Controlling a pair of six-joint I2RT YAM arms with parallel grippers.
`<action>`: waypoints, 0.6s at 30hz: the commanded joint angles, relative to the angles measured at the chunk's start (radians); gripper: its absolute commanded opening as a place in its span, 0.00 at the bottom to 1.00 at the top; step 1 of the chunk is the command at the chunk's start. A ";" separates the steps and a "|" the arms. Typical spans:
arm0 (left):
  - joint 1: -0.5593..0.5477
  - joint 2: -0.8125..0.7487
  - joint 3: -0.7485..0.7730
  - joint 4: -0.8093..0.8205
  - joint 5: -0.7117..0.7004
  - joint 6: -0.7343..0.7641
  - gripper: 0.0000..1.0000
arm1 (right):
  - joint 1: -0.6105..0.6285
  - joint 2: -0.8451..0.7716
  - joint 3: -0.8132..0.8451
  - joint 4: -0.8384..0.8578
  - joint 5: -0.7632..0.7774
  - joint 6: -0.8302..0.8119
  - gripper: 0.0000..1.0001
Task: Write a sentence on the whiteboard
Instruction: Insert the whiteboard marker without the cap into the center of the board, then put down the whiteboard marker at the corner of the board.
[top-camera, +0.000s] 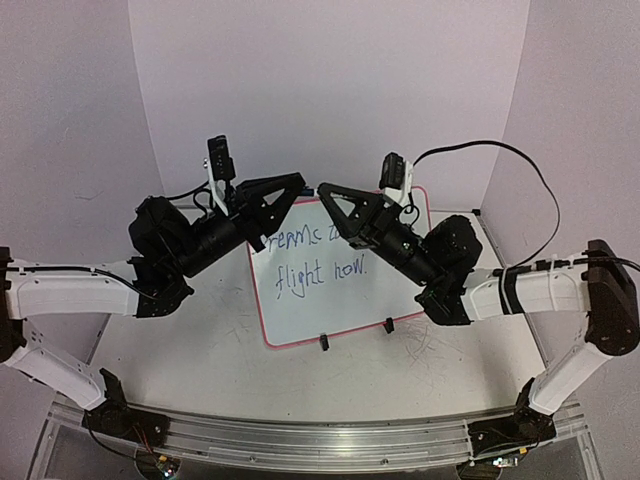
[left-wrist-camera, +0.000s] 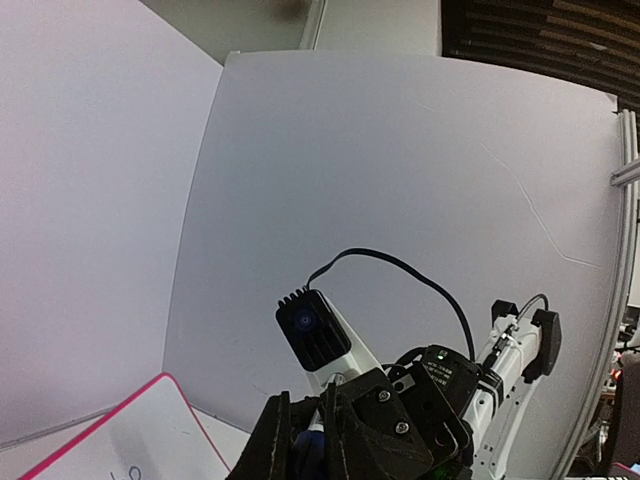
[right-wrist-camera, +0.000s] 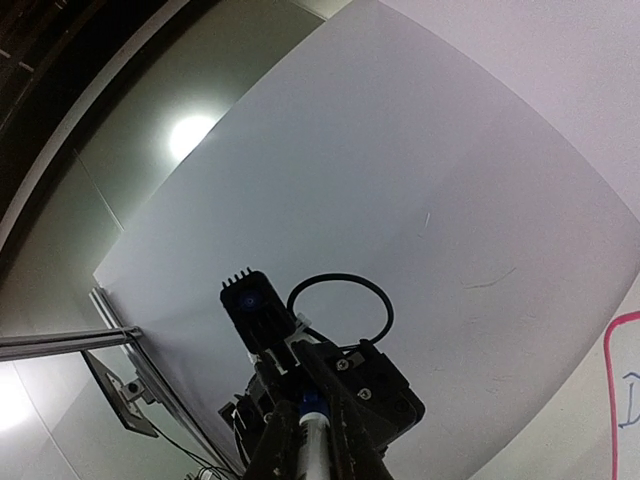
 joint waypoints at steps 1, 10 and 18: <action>-0.042 0.069 -0.032 -0.163 0.054 0.028 0.00 | 0.055 0.047 0.135 -0.248 -0.211 -0.074 0.00; -0.042 0.026 -0.107 -0.215 0.054 -0.033 0.00 | 0.072 0.101 0.244 -0.294 -0.403 -0.142 0.00; -0.041 0.028 -0.087 -0.226 0.079 -0.036 0.00 | 0.050 0.050 0.160 -0.254 -0.398 -0.130 0.00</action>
